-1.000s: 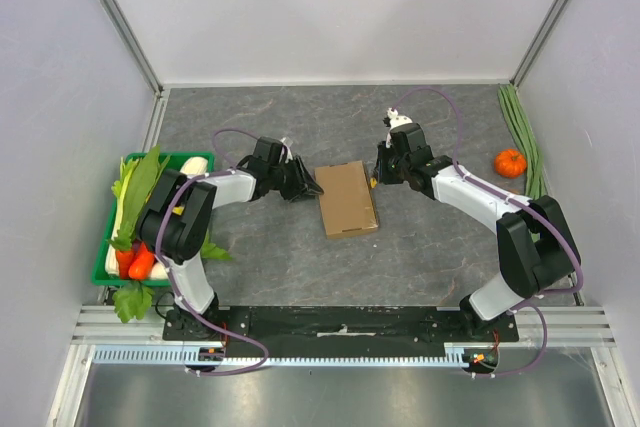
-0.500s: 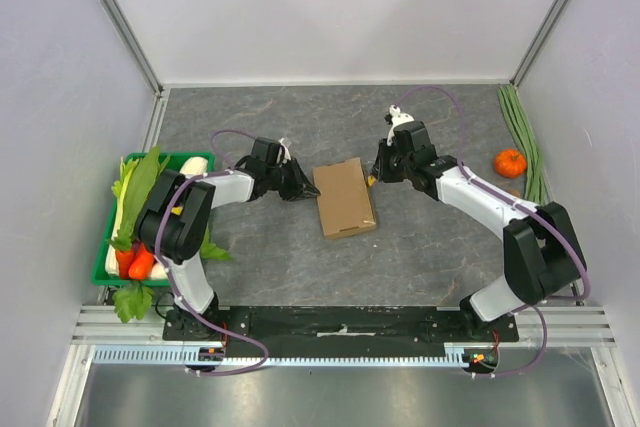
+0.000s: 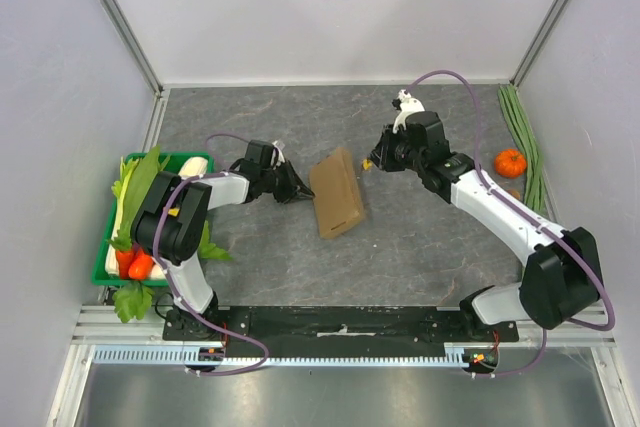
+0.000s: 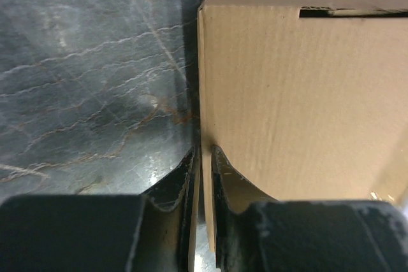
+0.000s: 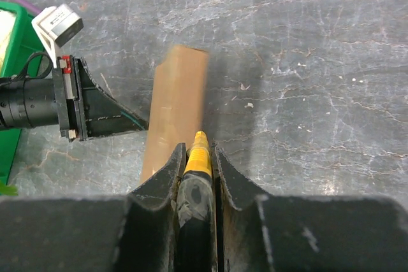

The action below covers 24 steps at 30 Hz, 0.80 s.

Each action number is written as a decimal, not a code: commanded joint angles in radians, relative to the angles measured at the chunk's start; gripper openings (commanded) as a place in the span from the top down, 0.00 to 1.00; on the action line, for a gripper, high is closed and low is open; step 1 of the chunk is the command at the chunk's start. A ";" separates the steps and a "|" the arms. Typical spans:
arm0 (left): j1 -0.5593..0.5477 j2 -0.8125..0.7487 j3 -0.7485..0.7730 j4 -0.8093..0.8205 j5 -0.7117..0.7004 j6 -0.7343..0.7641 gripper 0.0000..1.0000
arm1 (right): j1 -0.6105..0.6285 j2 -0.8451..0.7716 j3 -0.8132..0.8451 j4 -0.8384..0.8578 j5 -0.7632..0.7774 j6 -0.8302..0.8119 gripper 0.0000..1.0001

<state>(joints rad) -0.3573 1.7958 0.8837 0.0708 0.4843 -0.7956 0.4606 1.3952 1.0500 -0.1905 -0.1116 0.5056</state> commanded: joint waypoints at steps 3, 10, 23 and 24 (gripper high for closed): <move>0.001 0.025 -0.035 -0.046 -0.061 0.024 0.82 | 0.001 -0.019 0.012 0.007 0.118 0.002 1.00; 0.001 0.014 -0.037 -0.045 -0.059 0.024 0.82 | 0.041 0.082 0.025 0.052 -0.066 -0.030 1.00; 0.003 -0.064 -0.028 -0.097 -0.122 0.032 0.78 | 0.162 0.189 0.100 0.118 -0.109 -0.033 1.00; 0.004 -0.085 -0.026 -0.118 -0.131 0.036 0.78 | 0.162 0.188 0.107 0.118 -0.111 -0.038 1.00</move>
<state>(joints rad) -0.3557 1.7855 0.8597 0.0223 0.4278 -0.7948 0.6231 1.5909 1.0904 -0.1295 -0.2062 0.4801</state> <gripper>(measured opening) 0.213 0.227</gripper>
